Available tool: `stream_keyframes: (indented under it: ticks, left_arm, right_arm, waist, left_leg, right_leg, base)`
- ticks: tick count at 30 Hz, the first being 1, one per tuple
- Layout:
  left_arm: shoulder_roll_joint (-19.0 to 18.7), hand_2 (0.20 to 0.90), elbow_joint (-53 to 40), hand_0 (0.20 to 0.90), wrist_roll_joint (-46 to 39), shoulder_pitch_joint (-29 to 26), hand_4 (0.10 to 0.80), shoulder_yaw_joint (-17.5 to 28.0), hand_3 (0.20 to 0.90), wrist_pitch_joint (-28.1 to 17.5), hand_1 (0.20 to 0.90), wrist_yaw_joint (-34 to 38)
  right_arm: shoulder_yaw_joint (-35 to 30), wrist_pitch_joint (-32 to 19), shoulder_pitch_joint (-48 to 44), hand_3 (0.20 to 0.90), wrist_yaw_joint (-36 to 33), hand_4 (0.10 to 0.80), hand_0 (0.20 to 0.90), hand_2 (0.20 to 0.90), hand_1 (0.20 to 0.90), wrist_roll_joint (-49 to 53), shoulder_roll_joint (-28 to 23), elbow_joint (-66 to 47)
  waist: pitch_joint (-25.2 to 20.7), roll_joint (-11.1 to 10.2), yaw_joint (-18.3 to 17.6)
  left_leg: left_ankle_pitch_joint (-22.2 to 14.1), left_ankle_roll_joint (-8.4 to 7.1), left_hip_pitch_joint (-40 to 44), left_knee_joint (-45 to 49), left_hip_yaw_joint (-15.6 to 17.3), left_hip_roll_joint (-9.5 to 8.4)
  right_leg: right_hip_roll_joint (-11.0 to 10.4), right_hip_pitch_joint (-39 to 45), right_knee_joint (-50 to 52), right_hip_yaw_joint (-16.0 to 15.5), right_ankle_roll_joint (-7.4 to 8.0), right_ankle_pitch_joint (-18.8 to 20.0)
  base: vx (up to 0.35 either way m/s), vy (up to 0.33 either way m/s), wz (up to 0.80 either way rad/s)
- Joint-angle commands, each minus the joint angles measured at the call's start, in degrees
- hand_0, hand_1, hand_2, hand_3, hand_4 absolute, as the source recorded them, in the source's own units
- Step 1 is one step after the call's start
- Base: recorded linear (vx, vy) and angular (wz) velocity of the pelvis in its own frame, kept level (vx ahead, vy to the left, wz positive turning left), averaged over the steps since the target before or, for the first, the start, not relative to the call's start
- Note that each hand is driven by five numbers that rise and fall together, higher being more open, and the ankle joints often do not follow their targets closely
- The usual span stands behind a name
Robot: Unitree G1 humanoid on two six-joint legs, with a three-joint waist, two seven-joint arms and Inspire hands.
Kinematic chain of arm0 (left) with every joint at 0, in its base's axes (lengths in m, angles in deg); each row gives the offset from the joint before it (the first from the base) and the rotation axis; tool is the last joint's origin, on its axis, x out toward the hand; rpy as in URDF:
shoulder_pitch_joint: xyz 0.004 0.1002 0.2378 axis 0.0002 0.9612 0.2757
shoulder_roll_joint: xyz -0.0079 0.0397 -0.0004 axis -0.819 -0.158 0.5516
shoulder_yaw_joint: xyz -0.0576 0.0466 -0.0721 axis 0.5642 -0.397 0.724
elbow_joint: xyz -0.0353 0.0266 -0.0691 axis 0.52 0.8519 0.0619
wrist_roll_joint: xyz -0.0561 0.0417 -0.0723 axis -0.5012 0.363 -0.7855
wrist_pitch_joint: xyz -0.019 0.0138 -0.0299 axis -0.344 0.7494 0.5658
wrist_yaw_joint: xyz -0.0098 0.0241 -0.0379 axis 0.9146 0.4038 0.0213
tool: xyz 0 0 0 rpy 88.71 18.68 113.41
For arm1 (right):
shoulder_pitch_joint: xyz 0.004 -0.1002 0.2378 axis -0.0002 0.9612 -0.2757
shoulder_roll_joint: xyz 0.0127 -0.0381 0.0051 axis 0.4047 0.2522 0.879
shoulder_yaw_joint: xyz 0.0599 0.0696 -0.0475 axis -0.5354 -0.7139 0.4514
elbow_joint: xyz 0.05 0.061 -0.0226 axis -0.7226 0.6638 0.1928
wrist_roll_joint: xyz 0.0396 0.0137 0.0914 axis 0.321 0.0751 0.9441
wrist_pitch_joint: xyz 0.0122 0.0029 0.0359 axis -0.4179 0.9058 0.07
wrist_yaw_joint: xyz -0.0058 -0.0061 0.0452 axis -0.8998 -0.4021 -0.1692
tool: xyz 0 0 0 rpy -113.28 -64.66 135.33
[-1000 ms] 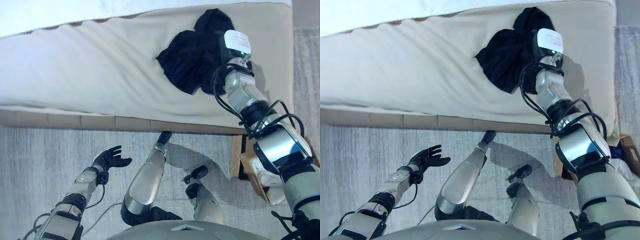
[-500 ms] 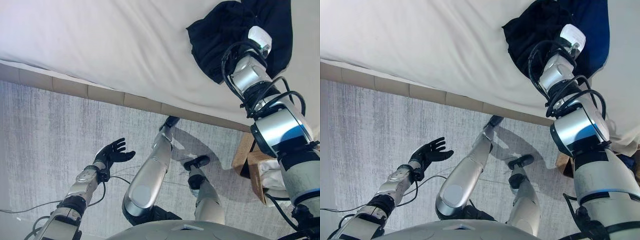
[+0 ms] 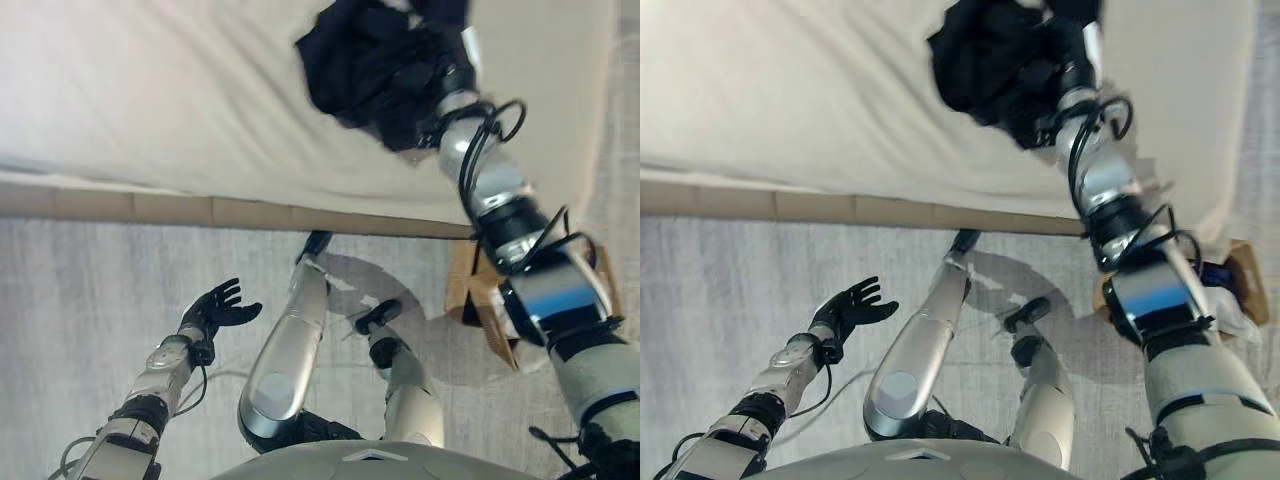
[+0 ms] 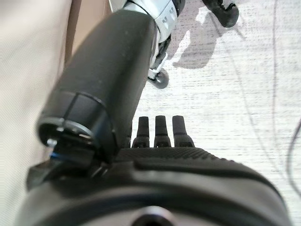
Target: Pick up the clothes from the bed and place them into the basket
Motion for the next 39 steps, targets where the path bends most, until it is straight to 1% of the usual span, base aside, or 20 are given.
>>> stream_keyframes:
  ticks: [1,4,7,10,11,15,19,22,25,26,27,30,31,32,33,34,35,36,37,39]
  left_arm:
    - [-1.6,0.9,1.53,0.9,1.66,2.84,0.8,2.79,0.9,-0.25,0.9,1.93]
    - [-1.42,0.9,1.13,0.9,1.43,2.39,0.8,3.64,0.9,1.01,0.9,2.87]
    - [-0.75,0.9,1.24,0.9,2.83,2.75,0.8,3.92,0.9,3.08,0.9,3.16]
    - [0.52,0.9,3.94,0.9,5.23,3.53,0.8,3.85,0.9,4.47,0.9,2.26]
    - [0.95,0.9,5.01,0.9,5.34,3.78,0.8,3.89,0.9,4.66,0.9,1.74]
    - [3.75,0.9,9.78,0.9,5.95,6.03,0.8,4.49,0.9,4.8,0.9,-1.15]
    - [5.21,0.9,12.63,0.9,5.49,7.19,0.8,5.23,0.9,5.32,0.9,-2.72]
    - [5.76,0.9,15.29,0.9,8.83,7.76,0.8,4.92,0.9,4.87,0.9,-3.78]
    - [5.8,0.9,16.75,0.9,10.21,7.72,0.8,4.46,0.9,5.42,0.9,-3.84]
    - [5.65,0.9,17.46,0.9,11.68,7.58,0.8,4.29,0.9,5.55,0.9,-3.52]
    - [5.49,0.9,18.02,0.9,12.64,7.38,0.8,4.19,0.9,5.66,0.9,-3.66]
    - [4.9,0.9,18.78,0.9,13.75,7.07,0.8,4.16,0.9,7.39,0.9,-3.31]
    - [4.57,0.9,18.75,0.9,14.28,7.04,0.8,4.55,0.9,8.27,0.9,-3.22]
    - [4.16,0.9,18.59,0.9,14.75,7.38,0.8,5.11,0.9,8.8,0.9,-3.31]
    - [4.23,0.9,18.57,0.9,14.75,7.38,0.8,5.14,0.9,8.81,0.9,-3.3]
    - [3.9,0.9,18.01,0.9,14.97,7.67,0.8,5.59,0.9,9.35,0.9,-3.41]
    - [3.72,0.9,17.0,0.9,14.73,8.03,0.8,6.11,0.9,10.12,0.9,-3.61]
    - [3.77,0.9,16.66,0.9,14.61,8.07,0.8,6.28,0.9,10.43,0.9,-3.65]
    - [4.07,0.9,16.22,0.9,14.41,7.99,0.8,6.3,0.9,10.82,0.9,-3.84]
    - [4.36,0.9,16.28,0.9,14.1,7.75,0.8,6.1,0.9,10.8,0.9,-4.09]
  right_arm:
    - [-8.41,-8.37,-2.67,0.2,-0.35,0.1,0.3,0.3,0.3,3.78,-2.46,-12.36]
    - [-9.66,-7.87,-0.51,0.2,0.26,0.1,0.3,0.3,0.3,5.09,-2.38,-15.49]
    - [-10.72,-7.58,3.06,0.2,0.27,0.1,0.3,0.3,0.3,5.49,-2.86,-19.94]
    - [-11.86,-6.54,7.29,0.2,0.17,0.1,0.3,0.3,0.3,5.86,-4.74,-25.48]
    - [-12.17,-6.14,8.38,0.2,0.48,0.1,0.3,0.3,0.3,6.14,-5.33,-26.67]
    - [-14.67,-5.17,13.76,0.2,0.25,0.1,0.3,0.3,0.3,5.42,-8.46,-30.54]
    - [-16.95,-5.0,15.89,0.2,-1.83,0.1,0.3,0.3,0.3,5.38,-10.96,-31.28]
    - [-19.25,-5.82,16.73,0.2,-4.4,0.1,0.3,0.3,0.3,5.31,-13.69,-30.76]
    - [-20.96,-6.66,16.65,0.2,-8.97,0.1,0.3,0.3,0.3,0.68,-16.83,-30.31]
    - [-21.69,-6.14,16.48,0.2,-12.32,0.1,0.3,0.3,0.3,-3.8,-18.47,-29.74]
    - [-22.03,-5.46,16.3,0.2,-13.54,0.1,0.3,0.3,0.3,-8.05,-19.82,-29.0]
    - [-22.09,1.27,15.45,0.2,-17.64,0.1,0.3,0.3,0.3,-25.2,-27.03,-25.04]
    - [-21.3,6.85,15.38,0.2,-15.77,0.1,0.3,0.3,0.3,-35.1,-30.56,-22.79]
    - [-19.75,10.51,15.59,0.2,-13.73,0.1,0.3,0.3,0.3,-41.83,-35.39,-20.38]
    - [-19.6,10.53,15.41,0.2,-13.69,0.1,0.3,0.3,0.3,-41.86,-35.42,-20.32]
    - [-18.47,12.53,16.04,0.2,-11.33,0.1,0.3,0.3,0.3,-44.79,-38.61,-19.0]
    - [-17.89,12.9,17.07,0.2,-9.82,0.1,0.3,0.3,0.3,-41.34,-40.99,-19.11]
    - [-18.21,12.77,17.67,0.2,-8.77,0.1,0.3,0.3,0.3,-38.74,-41.29,-19.64]
    - [-19.39,11.77,18.7,0.2,-8.09,0.1,0.3,0.3,0.3,-29.1,-40.18,-20.4]
    - [-21.55,9.68,19.7,0.2,-7.26,0.1,0.3,0.3,0.3,-16.22,-37.96,-20.88]
  waist:
    - [-1.08,-1.7,-0.67]
    - [-3.09,-1.97,-2.01]
    - [-8.07,-1.82,-4.58]
    - [-13.58,-1.29,-8.21]
    - [-14.96,-1.27,-9.12]
    - [-20.96,-0.83,-13.0]
    - [-23.46,-0.43,-14.87]
    - [-25.22,-0.15,-16.37]
    - [-26.34,0.26,-17.78]
    - [-26.85,0.48,-18.46]
    - [-27.14,0.62,-18.82]
    - [-28.18,0.94,-19.89]
    - [-28.53,0.93,-20.18]
    - [-28.82,0.73,-20.44]
    - [-28.8,0.81,-20.44]
    - [-28.93,0.62,-20.62]
    - [-28.95,0.46,-20.92]
    - [-28.89,0.44,-21.11]
    - [-28.74,0.42,-21.44]
    - [-28.58,0.43,-21.66]
  left_leg:
    - [-5.69,4.8,11.08,-7.59,5.24,-1.39]
    - [-5.92,4.68,15.48,-9.96,7.23,-0.58]
    - [-6.1,4.45,21.78,-14.21,10.18,0.32]
    - [-5.97,4.61,27.48,-18.1,13.41,0.67]
    - [-4.65,4.91,28.08,-18.87,14.75,0.57]
    - [-4.04,4.79,33.88,-23.71,18.26,0.71]
    - [-3.57,4.54,36.81,-26.52,19.92,0.76]
    - [-3.29,4.27,38.75,-28.0,20.97,0.89]
    - [-3.45,3.99,39.91,-28.32,22.26,1.4]
    - [-3.61,3.85,40.41,-28.31,22.77,1.6]
    - [-3.72,3.76,40.74,-28.27,23.05,1.67]
    - [-4.03,3.37,41.41,-27.78,23.88,2.01]
    - [-4.1,3.2,41.57,-27.52,24.1,2.18]
    - [-4.08,3.01,41.66,-27.19,24.27,2.48]
    - [-4.1,3.0,41.66,-27.18,24.29,2.5]
    - [-4.04,2.8,41.63,-26.92,24.35,2.74]
    - [-3.87,2.54,41.66,-26.75,24.44,3.15]
    - [-3.77,2.44,41.69,-26.71,24.4,3.29]
    - [-3.68,2.18,41.79,-26.57,24.3,3.53]
    - [-3.63,1.97,41.95,-26.57,24.17,3.68]
  right_leg:
    - [-1.0,6.51,7.0,2.4,0.68,0.07]
    - [-1.38,9.44,4.73,2.11,1.0,0.99]
    - [-1.31,13.62,0.65,1.84,1.38,2.31]
    - [-0.07,16.86,-2.81,3.44,1.8,2.88]
    - [-0.01,17.08,-3.94,3.19,1.36,4.09]
    - [1.43,19.47,-7.08,4.57,2.32,4.9]
    - [2.25,20.77,-8.65,5.15,2.63,4.89]
    - [3.14,21.7,-10.15,5.67,2.66,4.45]
    - [3.9,21.95,-10.94,6.43,2.56,3.65]
    - [4.28,22.06,-11.12,6.78,2.51,3.08]
    - [4.5,22.15,-11.19,7.04,2.42,2.76]
    - [5.26,22.75,-11.65,7.84,1.8,1.32]
    - [5.58,23.0,-11.91,8.07,1.51,0.74]
    - [5.93,23.22,-12.27,8.28,1.23,0.21]
    - [5.95,23.22,-12.27,8.3,1.22,0.21]
    - [6.2,23.38,-12.58,8.46,0.97,-0.27]
    - [6.59,23.45,-12.83,8.74,0.62,-0.68]
    - [6.69,23.43,-12.82,8.89,0.47,-0.81]
    - [6.92,23.55,-12.84,9.13,0.08,-1.08]
    - [7.04,23.72,-12.85,9.24,-0.23,-1.33]
  base:
    - [0.039,-0.021,-0.39]
    - [0.061,-0.042,-0.53]
    - [0.092,-0.043,-0.54]
    - [0.073,-0.087,-0.63]
    - [0.056,-0.088,-0.58]
    - [0.088,-0.126,-0.42]
    - [0.015,-0.128,-0.35]
    - [-0.03,-0.129,-0.19]
    - [-0.055,-0.098,-0.24]
    - [-0.04,-0.054,-0.22]
    - [-0.048,-0.069,-0.23]
    - [-0.023,-0.055,-0.18]
    - [-0.007,-0.089,-0.11]
    - [-0.003,-0.075,-0.08]
    - [-0.004,-0.078,-0.12]
    - [-0.01,-0.091,-0.15]
    - [-0.011,-0.108,-0.19]
    - [-0.004,-0.113,-0.17]
    - [0.004,-0.072,-0.15]
    - [0.02,-0.07,-0.13]
